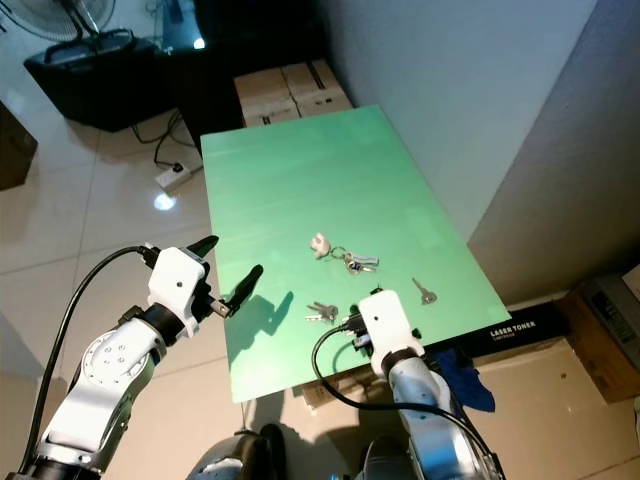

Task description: Hang keys on a hook

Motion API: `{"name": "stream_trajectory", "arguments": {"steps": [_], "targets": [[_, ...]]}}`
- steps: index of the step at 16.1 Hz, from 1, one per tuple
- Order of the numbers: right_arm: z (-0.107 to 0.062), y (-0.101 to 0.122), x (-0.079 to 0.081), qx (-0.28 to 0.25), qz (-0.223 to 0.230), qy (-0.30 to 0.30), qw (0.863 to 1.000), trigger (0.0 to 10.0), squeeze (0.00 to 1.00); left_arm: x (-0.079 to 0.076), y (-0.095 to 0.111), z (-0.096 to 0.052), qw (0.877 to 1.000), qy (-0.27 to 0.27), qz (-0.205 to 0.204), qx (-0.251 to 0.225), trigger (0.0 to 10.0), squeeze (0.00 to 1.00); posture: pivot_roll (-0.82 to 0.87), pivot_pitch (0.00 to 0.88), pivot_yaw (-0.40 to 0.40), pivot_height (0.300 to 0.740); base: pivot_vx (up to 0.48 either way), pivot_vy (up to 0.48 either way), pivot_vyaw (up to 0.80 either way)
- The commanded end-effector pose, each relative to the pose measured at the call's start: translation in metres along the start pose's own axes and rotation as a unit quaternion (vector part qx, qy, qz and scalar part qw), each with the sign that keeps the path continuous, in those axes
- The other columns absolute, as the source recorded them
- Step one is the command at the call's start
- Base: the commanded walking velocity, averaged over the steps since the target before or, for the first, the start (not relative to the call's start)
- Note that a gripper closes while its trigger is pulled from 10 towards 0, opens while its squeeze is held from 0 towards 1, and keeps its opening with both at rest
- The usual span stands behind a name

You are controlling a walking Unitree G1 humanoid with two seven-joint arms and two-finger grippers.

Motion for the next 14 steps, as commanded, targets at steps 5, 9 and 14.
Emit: {"name": "stream_trajectory", "arguments": {"steps": [5,9,14], "targets": [[0.029,-0.005,0.033,0.029,0.004,0.084,0.996,10.0,1.00,0.007,-0.006,-0.012,1.000,0.000,0.012,0.018,10.0,0.00,-0.04,0.219,0.085,0.740,0.000,0.000,0.00],[0.037,-0.003,0.063,0.031,-0.013,0.149,0.988,10.0,1.00,0.014,-0.006,-0.018,0.999,0.013,0.019,0.024,10.0,0.00,-0.02,0.216,0.067,0.740,0.000,0.000,0.00],[0.041,-0.004,0.068,0.036,-0.014,0.158,0.987,10.0,1.00,0.005,-0.006,-0.024,0.998,-0.055,-0.003,0.017,10.0,0.00,-0.01,0.212,0.072,0.740,0.000,0.000,0.00]]}}
Point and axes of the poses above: a point about 5 cm out from each wrist's last joint towards the gripper, its own z axis pointing out of the wrist towards the gripper, its own y axis along the axis of the wrist's last joint, x = y × z, the point moved 3 cm from there along z, pointing out of the wrist towards the gripper, and after that the axes turned 13 degrees about z, right-handed, at the moved point
